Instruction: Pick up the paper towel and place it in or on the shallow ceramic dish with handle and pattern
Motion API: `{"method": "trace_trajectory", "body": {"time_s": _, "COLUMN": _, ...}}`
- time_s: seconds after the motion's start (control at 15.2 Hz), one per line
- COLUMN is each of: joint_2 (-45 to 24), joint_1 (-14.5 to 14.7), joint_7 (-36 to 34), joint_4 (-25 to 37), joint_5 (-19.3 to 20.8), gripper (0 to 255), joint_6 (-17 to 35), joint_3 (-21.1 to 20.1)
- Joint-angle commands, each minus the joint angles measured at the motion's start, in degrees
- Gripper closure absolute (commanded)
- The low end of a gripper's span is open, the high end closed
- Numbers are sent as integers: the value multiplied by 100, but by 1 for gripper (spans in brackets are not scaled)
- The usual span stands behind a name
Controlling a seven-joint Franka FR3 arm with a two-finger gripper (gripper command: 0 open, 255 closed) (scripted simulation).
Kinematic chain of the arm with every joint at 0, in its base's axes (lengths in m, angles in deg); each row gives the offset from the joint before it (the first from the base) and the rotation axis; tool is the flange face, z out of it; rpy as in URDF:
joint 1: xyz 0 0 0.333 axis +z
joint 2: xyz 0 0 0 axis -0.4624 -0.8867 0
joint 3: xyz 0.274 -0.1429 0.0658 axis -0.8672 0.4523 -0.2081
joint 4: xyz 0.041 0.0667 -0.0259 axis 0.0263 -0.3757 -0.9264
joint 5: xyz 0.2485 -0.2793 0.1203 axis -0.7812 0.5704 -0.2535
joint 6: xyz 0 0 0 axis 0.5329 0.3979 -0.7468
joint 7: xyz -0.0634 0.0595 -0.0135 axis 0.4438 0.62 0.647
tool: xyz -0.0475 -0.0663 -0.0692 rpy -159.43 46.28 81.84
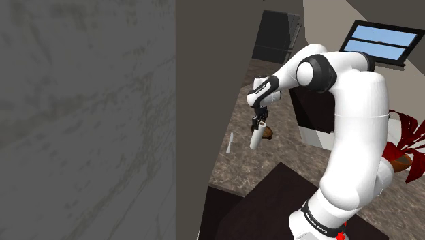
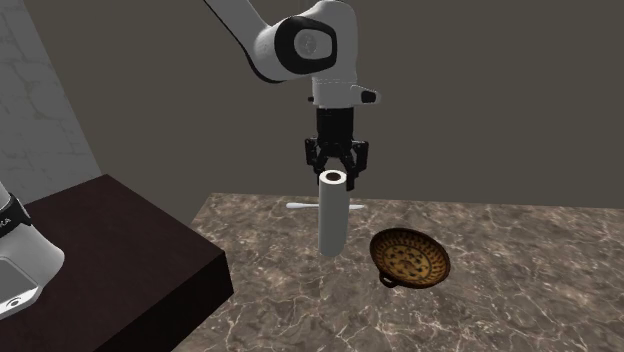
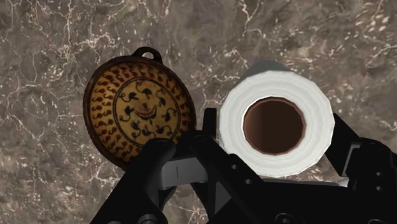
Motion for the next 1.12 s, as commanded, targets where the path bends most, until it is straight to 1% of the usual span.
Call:
{"method": "trace_trajectory", "body": {"time_s": 0.0, "joint_2": -2, "joint_1": -2, "joint_7": 0, "joint_4": 0, "joint_5": 2, "gripper": 255, "joint_6": 2, "joint_3": 3}}
{"method": "trace_trajectory", "body": {"time_s": 0.53, "joint_2": -3, "joint_1": -2, "joint_7": 0, "joint_4": 0, "joint_5": 2, "gripper": 255, "joint_6": 3, "joint_3": 2}}
{"method": "trace_trajectory", "body": {"time_s": 1.06, "joint_2": 441, "joint_1": 60, "joint_7": 43, "joint_4": 39, "joint_5": 78, "gripper": 255, "joint_6": -466, "joint_3": 63}}
